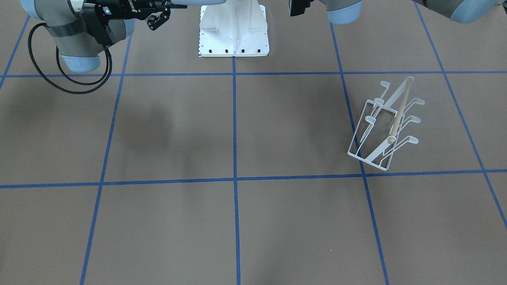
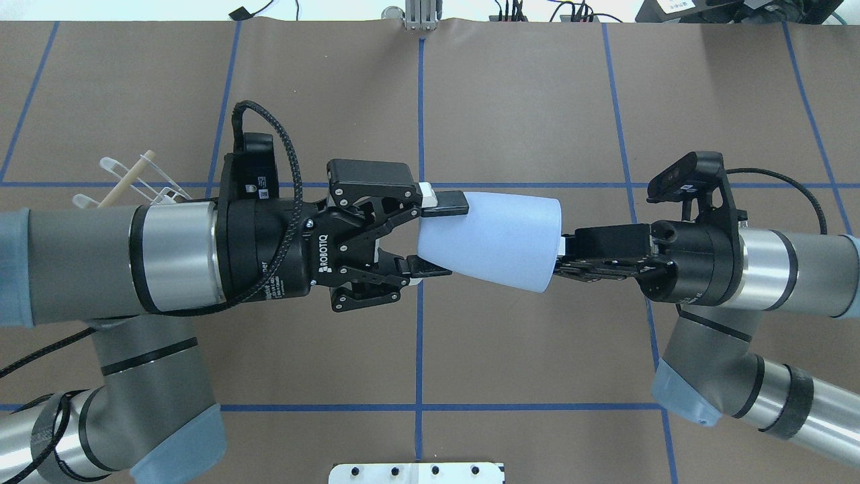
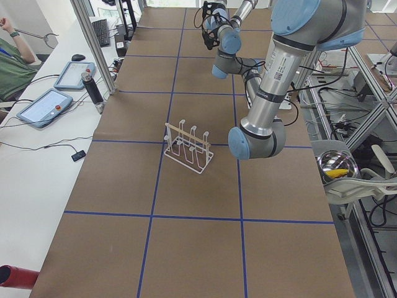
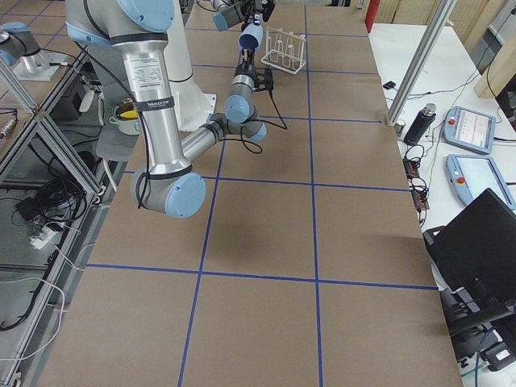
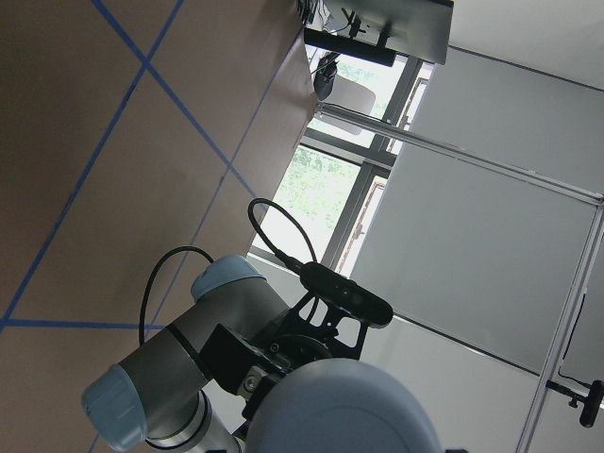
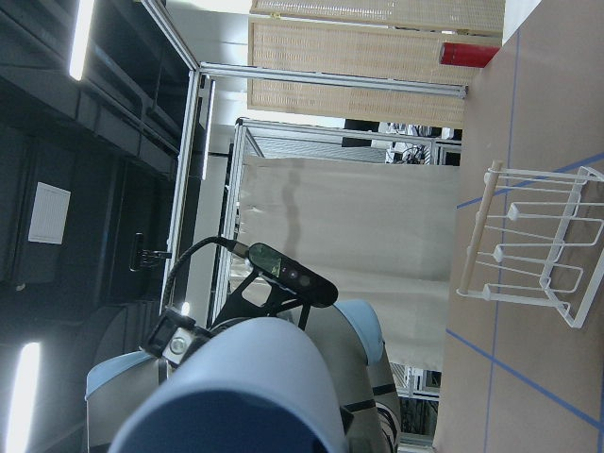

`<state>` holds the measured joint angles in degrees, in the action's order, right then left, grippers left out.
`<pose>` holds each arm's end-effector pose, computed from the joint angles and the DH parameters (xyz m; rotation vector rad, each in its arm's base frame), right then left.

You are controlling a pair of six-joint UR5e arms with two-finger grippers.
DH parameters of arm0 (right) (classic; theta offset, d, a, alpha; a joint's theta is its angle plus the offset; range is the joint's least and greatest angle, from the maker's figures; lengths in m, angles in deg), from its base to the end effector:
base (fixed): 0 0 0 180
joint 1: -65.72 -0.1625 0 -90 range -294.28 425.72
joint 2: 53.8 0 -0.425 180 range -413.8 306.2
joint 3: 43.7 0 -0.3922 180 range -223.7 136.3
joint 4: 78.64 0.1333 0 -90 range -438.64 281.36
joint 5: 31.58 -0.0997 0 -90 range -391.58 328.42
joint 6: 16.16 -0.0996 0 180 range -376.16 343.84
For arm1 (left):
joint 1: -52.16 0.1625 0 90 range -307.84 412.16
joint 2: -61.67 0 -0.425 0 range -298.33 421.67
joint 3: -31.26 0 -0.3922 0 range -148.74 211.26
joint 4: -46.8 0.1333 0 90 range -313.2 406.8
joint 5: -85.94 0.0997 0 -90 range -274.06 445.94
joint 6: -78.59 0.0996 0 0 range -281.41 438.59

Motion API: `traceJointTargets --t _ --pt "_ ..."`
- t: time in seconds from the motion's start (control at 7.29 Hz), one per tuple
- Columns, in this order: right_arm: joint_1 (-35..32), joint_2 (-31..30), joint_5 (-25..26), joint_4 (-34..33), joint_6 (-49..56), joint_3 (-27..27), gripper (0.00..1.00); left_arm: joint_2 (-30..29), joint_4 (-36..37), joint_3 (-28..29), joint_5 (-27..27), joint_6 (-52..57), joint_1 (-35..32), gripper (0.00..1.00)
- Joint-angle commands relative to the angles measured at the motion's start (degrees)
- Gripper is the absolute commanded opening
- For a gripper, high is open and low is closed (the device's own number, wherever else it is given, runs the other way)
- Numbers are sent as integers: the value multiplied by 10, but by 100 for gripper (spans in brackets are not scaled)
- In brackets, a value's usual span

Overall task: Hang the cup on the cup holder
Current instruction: 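Close the left gripper on the cup and open the right gripper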

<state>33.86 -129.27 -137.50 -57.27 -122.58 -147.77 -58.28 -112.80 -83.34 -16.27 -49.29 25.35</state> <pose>-0.3146 -0.3203 0.2487 0.2009 -2.3906 0.0512 0.3637 -0.3096 0.0741 -0.3330 2.1564 -0.4209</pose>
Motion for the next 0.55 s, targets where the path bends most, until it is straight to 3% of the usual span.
traceJointTargets --t 0.0,0.41 --pt "1 0 1 1 -4 0 100 1 -2 -4 -2 1 1 0" --pt "-2 -19 -2 21 -4 0 100 16 5 -17 -9 6 0 0"
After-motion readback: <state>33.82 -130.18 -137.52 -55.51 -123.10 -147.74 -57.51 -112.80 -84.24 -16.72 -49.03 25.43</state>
